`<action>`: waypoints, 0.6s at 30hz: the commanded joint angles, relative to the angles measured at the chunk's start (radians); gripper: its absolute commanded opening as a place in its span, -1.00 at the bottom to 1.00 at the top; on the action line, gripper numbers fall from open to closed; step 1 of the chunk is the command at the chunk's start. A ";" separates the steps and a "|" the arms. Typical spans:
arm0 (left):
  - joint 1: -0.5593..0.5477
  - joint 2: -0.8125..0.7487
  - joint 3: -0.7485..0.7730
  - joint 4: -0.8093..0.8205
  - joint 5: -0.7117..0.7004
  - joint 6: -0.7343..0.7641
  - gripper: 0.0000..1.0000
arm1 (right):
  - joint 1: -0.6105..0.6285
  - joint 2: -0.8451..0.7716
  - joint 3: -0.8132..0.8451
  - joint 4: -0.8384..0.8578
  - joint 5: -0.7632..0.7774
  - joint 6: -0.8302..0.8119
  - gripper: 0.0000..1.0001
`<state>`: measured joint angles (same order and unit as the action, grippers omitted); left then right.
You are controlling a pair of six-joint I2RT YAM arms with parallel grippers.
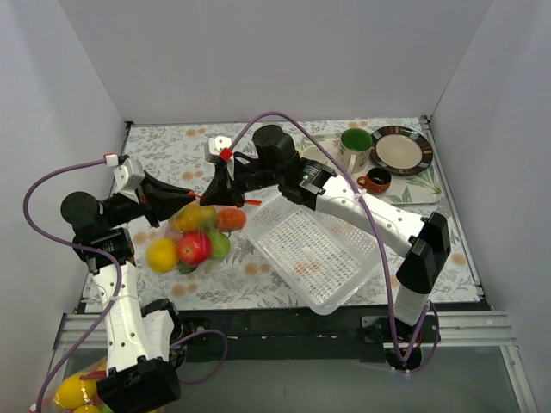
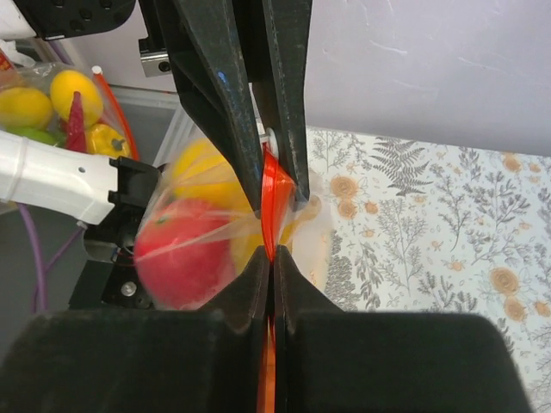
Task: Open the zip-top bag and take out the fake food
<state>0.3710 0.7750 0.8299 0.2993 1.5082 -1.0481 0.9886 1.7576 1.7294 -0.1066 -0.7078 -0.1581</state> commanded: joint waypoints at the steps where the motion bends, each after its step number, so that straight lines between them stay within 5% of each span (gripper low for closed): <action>1: 0.000 -0.017 0.040 0.030 0.285 0.002 -0.48 | 0.004 0.011 0.059 -0.025 0.022 -0.003 -0.97; 2: 0.000 -0.013 0.041 0.034 0.284 0.000 0.95 | 0.002 0.005 0.061 -0.025 0.027 -0.004 -0.97; 6: 0.011 0.043 0.103 -0.156 0.251 0.090 0.96 | -0.007 -0.010 0.062 -0.027 0.036 -0.014 -0.97; 9: 0.029 0.066 0.162 -0.498 0.284 0.412 0.96 | -0.014 -0.009 0.074 -0.039 0.019 -0.009 -0.97; 14: 0.028 -0.019 0.051 -0.500 0.287 0.552 0.96 | -0.021 -0.009 0.088 -0.057 0.005 -0.004 -0.97; 18: 0.028 -0.028 0.023 -0.494 0.288 0.514 0.96 | -0.033 -0.017 0.093 -0.064 0.005 -0.006 -0.97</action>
<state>0.3962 0.7677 0.8696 -0.1406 1.5002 -0.5968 0.9676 1.7649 1.7580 -0.1940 -0.6807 -0.1623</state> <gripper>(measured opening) 0.982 0.032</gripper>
